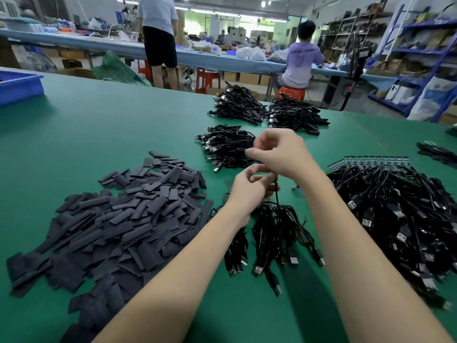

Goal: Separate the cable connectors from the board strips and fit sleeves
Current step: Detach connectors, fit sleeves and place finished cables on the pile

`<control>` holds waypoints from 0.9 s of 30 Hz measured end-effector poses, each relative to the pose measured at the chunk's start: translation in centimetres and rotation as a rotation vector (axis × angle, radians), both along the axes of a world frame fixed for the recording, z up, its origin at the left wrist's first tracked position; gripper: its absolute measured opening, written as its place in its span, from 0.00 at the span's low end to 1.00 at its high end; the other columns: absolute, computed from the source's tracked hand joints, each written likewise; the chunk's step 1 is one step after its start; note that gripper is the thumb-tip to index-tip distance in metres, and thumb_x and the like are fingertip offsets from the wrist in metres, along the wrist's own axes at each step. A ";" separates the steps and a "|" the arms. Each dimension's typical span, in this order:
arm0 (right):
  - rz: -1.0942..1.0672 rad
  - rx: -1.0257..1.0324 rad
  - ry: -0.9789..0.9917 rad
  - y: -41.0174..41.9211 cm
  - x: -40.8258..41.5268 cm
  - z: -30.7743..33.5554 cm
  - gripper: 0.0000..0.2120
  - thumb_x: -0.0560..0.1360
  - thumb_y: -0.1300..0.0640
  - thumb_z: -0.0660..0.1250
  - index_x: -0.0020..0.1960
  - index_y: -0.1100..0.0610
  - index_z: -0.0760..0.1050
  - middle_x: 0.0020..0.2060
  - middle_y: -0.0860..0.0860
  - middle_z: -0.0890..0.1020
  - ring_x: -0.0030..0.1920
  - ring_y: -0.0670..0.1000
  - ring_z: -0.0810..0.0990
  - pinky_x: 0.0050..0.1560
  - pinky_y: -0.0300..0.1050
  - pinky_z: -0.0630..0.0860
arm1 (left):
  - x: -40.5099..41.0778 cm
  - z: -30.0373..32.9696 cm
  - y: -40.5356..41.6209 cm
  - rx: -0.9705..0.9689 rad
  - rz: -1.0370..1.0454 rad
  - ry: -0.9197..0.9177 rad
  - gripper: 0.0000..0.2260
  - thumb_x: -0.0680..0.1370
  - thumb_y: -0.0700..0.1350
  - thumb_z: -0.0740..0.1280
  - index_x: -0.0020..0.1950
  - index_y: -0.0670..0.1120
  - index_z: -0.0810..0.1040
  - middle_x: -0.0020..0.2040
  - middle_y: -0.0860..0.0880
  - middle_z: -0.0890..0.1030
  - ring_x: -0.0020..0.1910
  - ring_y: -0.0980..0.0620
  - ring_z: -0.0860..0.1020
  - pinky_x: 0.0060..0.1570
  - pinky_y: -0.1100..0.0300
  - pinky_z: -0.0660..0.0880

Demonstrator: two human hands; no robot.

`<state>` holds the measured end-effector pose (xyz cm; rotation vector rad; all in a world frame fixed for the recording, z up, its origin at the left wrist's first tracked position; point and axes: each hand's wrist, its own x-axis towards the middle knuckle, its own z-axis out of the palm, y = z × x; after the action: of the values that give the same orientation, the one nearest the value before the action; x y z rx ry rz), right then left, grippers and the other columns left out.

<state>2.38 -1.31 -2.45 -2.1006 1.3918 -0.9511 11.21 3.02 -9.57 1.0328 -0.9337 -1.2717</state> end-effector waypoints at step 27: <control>-0.023 0.347 -0.801 2.4 -7.8 -4.4 0.04 0.76 0.53 0.75 0.49 0.48 0.88 0.51 0.48 0.88 0.35 0.43 0.69 0.29 0.31 0.66 | -0.2 0.3 -0.4 -0.011 -0.251 -0.003 0.03 0.81 0.38 0.67 0.48 0.44 0.76 0.39 0.48 0.81 0.35 0.53 0.79 0.36 0.65 0.75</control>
<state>-5.43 1.12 -6.90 -1.2283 1.0471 -1.2579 11.00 2.67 -9.31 0.9291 -1.0973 -1.4702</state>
